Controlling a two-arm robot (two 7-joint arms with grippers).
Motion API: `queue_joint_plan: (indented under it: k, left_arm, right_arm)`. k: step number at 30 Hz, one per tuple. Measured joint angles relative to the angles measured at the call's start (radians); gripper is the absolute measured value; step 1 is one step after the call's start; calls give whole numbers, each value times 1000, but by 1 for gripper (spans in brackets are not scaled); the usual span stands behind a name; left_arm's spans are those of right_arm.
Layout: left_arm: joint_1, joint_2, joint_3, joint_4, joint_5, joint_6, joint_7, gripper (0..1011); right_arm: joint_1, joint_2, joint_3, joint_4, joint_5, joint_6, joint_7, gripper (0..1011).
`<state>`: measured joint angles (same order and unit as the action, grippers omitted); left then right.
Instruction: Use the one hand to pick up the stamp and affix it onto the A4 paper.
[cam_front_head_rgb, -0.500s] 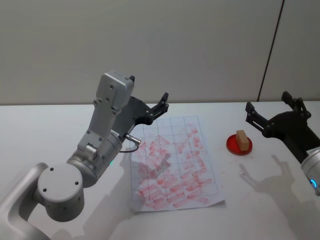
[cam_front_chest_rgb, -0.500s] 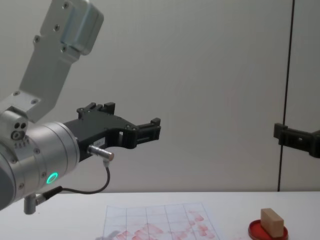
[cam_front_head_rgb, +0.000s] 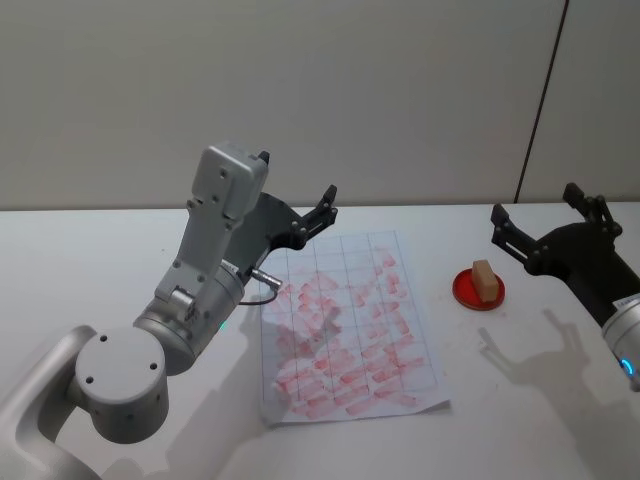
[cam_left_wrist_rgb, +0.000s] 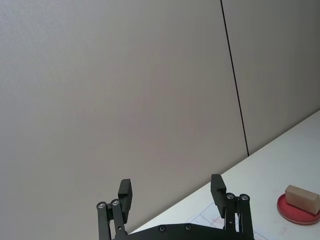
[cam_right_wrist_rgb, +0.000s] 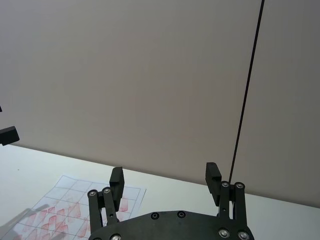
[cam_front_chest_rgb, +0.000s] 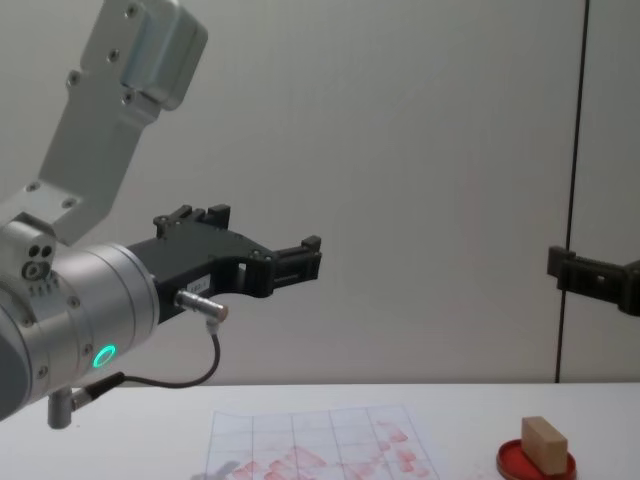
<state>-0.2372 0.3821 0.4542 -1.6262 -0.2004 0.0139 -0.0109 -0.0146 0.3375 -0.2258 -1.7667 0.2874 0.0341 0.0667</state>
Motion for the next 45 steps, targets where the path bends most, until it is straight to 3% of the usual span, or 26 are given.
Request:
queue_joint_plan:
  k: [18, 28, 45]
  left_arm:
    - [0, 0, 0, 0, 0, 0, 0, 1001]
    - [0, 0, 0, 0, 0, 0, 0, 1001]
    - [0, 0, 0, 0, 0, 0, 0, 1001]
  right_arm:
    - [0, -3, -1, -2, -2, 6, -2, 1001]
    - [27, -27, -5, 9, -8, 82, -27, 1001]
    - [197, -126, -19, 233, -41, 226, -42, 1001]
